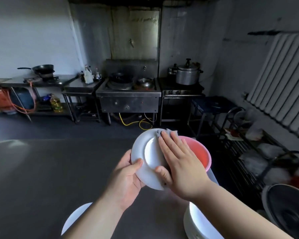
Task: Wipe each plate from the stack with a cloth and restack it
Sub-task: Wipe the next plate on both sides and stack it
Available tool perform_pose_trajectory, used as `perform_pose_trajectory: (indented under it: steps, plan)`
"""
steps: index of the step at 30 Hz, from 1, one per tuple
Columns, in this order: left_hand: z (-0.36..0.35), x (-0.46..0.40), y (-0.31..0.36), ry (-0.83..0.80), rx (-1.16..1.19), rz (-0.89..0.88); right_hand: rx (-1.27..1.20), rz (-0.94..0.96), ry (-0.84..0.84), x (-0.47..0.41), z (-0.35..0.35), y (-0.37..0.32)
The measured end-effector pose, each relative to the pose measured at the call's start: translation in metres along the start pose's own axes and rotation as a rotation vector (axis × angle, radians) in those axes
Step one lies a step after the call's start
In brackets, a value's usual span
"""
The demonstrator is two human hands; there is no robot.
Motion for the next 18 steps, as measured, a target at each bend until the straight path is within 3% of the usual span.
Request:
perform_pose_trajectory:
  steps: [7, 12, 18]
  plan:
    - [-0.019, -0.012, 0.014, 0.02, 0.032, -0.051, -0.067, 0.094, 0.151, 0.036, 0.007, -0.013]
    - [-0.029, -0.007, 0.007, 0.0, 0.031, -0.045, -0.113, -0.08, 0.122, 0.003, 0.013, 0.032]
    - [-0.03, -0.009, 0.019, 0.033, 0.16, -0.105, -0.349, -0.142, 0.276, 0.03, 0.013, 0.013]
Point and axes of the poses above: each hand's wrist, its own x-axis away from the middle knuckle, its own z-axis out of the back of the hand, y = z × x, the point moved 7 cm from there along -x, towards the middle knuckle, and after that the axes turned 9 degrees about x, right-handed, at the moved point
